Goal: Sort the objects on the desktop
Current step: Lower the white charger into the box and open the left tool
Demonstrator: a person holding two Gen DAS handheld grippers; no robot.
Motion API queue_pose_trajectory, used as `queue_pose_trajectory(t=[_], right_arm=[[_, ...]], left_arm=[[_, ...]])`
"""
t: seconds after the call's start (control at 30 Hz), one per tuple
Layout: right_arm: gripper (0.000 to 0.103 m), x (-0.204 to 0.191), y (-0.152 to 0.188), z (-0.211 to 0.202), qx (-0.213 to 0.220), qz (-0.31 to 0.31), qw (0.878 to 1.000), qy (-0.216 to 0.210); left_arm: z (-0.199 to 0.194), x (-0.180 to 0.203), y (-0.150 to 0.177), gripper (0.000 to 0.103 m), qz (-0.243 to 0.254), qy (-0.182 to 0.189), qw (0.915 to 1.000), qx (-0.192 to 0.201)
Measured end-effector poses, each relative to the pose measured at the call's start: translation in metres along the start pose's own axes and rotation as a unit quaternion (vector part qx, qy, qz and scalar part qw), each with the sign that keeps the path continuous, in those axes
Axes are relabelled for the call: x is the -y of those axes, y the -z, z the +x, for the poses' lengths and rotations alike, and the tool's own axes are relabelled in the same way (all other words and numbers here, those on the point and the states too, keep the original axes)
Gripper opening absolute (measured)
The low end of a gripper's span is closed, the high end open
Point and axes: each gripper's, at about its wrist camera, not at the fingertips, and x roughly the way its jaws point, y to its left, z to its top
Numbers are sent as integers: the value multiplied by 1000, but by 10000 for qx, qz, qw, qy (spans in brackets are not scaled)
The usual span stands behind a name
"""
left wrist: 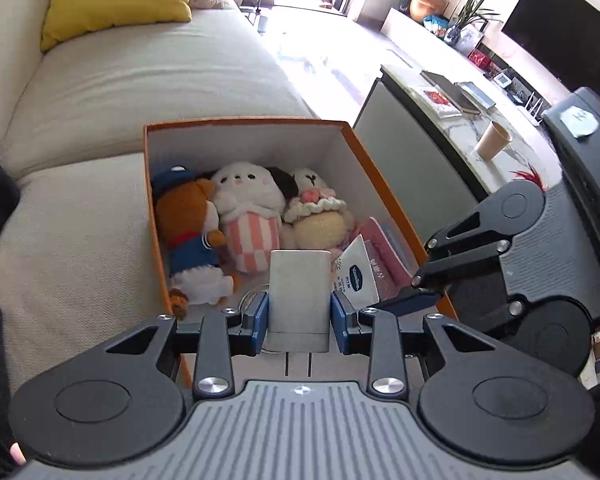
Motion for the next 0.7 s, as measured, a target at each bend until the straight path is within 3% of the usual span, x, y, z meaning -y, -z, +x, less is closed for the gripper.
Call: queue_pose_trajectory(t=[0.23,0.43,0.7], right_arm=[[20,5,20,41,-156,483,9986,-124],[20,20,18,52,-116,741,9968,-294],[19,23,19,54,-87,788,9960,-402]], left_arm=[[55,9,2,37,-268,-607,9968,-455],[81,6,1,37,-624,-790,9919,-770],[97,-4,4,37,-1102,-888,9857,-913]])
